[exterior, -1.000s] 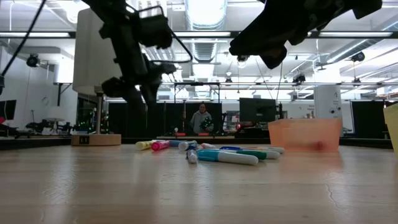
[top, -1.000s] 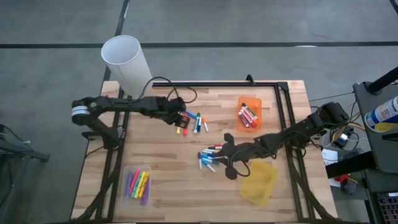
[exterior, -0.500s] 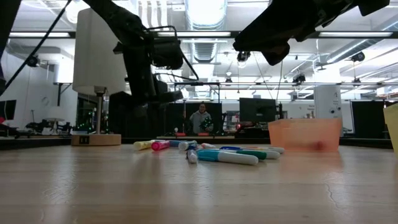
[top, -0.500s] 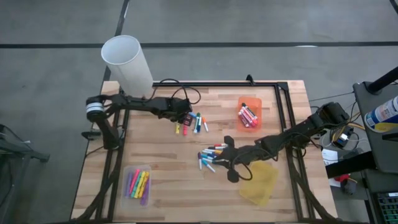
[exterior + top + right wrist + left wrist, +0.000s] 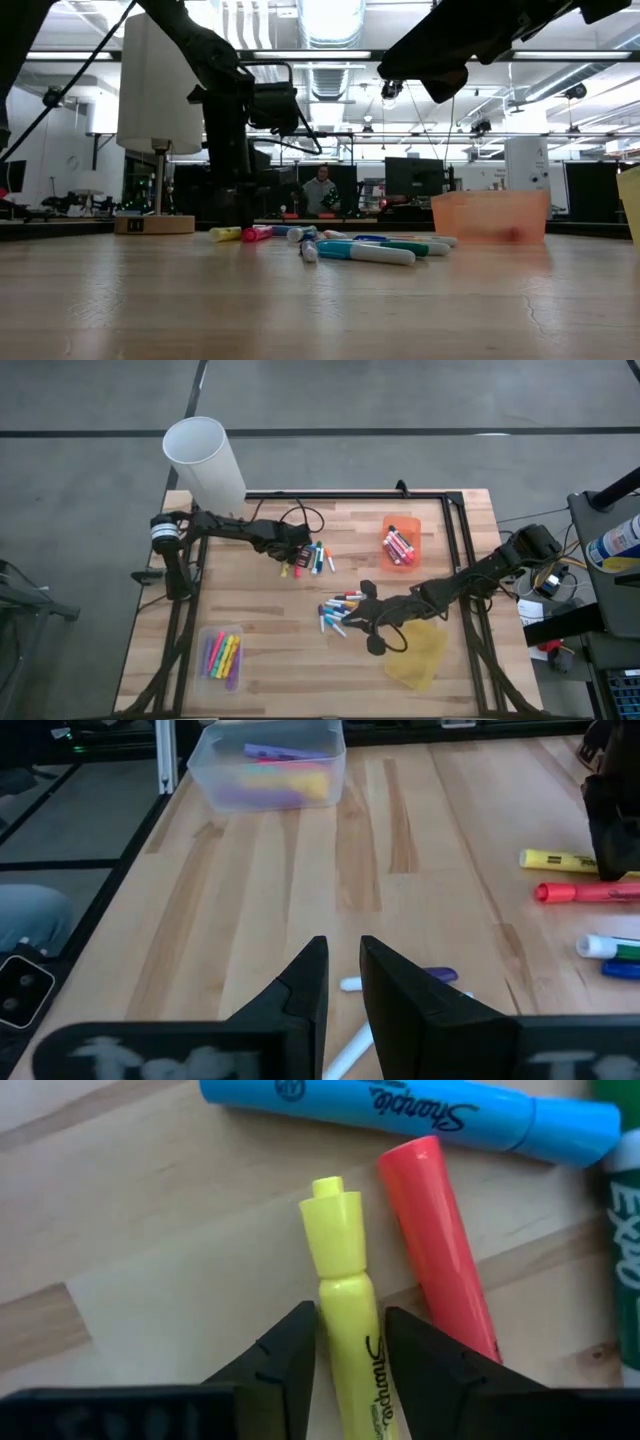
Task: Pick & Place Markers
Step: Put the yellow marker pen into the transparent bin
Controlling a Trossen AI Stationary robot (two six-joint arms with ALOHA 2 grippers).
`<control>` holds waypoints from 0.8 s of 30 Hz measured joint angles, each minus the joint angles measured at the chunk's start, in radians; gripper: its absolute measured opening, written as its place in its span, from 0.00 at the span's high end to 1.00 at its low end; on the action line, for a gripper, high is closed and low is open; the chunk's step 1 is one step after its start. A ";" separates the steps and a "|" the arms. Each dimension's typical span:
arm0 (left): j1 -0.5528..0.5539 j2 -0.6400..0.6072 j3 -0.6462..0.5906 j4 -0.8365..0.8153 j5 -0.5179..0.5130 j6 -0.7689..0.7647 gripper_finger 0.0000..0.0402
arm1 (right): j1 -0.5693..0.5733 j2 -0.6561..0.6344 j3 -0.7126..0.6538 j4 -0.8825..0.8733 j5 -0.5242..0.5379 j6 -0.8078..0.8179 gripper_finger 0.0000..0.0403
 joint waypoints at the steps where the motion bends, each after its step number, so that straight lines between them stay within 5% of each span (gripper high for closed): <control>1: 0.000 0.002 0.000 -0.002 0.000 0.011 0.70 | 0.000 0.000 0.000 0.000 0.000 0.000 0.86; 9: 0.000 -0.004 0.002 -0.039 0.000 0.037 0.88 | 0.000 0.000 0.000 0.000 0.000 -0.006 0.86; 18: -0.018 -0.154 -0.001 -0.262 0.063 0.046 0.88 | 0.000 0.000 0.000 0.000 0.000 -0.011 0.86; 24: -0.162 -0.336 -0.001 -0.473 0.090 -0.060 0.88 | 0.000 0.000 0.000 -0.001 0.001 -0.023 0.86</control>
